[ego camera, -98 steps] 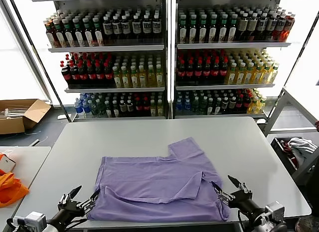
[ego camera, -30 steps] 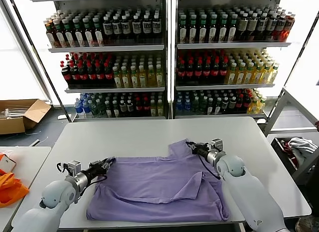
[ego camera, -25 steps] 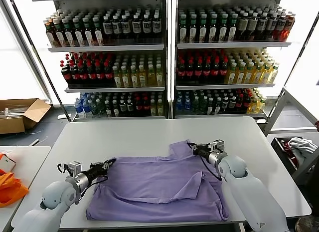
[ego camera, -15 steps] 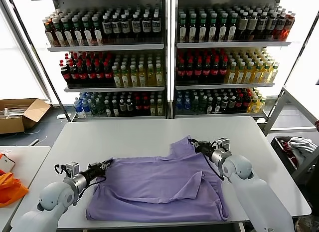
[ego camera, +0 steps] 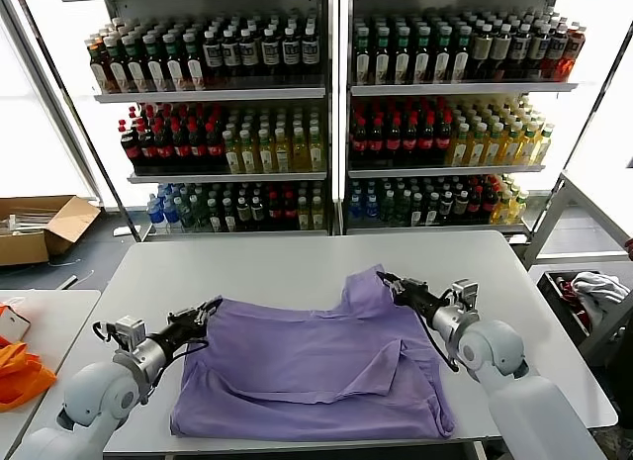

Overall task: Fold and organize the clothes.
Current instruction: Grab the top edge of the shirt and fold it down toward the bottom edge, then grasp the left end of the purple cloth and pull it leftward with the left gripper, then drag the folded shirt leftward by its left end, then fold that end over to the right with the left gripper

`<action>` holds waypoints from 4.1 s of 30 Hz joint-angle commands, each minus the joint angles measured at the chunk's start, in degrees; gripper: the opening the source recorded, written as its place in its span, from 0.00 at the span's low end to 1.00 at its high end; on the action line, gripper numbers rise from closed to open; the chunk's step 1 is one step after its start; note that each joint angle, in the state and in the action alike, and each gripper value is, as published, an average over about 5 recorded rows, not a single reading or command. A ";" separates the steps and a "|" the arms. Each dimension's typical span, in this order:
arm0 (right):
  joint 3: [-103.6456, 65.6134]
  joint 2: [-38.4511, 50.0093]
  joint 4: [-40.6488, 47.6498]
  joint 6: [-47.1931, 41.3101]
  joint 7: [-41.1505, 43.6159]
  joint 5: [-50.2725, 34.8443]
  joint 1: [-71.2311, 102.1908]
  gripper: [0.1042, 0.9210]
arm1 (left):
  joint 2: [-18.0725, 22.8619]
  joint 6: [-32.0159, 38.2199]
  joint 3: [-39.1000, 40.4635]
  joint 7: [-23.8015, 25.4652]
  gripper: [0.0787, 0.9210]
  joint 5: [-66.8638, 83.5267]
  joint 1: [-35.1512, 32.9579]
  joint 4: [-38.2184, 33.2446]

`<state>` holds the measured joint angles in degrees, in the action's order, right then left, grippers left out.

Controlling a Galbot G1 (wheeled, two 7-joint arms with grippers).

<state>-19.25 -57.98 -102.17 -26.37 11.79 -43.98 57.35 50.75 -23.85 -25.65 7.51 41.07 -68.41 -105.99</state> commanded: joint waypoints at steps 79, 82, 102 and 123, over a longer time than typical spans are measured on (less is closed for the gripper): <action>-34.49 -7.47 -15.56 24.21 4.03 6.39 43.15 0.88 | 23.62 3.39 -3.77 -25.86 0.69 -12.80 -33.37 -15.24; -34.43 -7.60 -15.57 24.21 3.93 6.17 43.09 0.88 | 23.79 4.17 -2.67 -25.65 0.59 -14.58 -33.30 -15.34; -33.86 -6.91 -15.55 22.08 3.54 4.61 40.86 0.88 | 19.64 5.90 -6.27 -19.22 0.04 -16.11 -30.84 -18.48; -32.74 -6.92 -15.77 22.36 3.73 4.74 40.15 0.88 | -5.14 5.33 -28.92 -13.80 0.04 2.09 -16.22 -4.61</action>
<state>-52.71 -64.71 -117.77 -3.86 15.47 -39.27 97.63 55.43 -18.17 -47.60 -7.45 37.08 -91.40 -113.54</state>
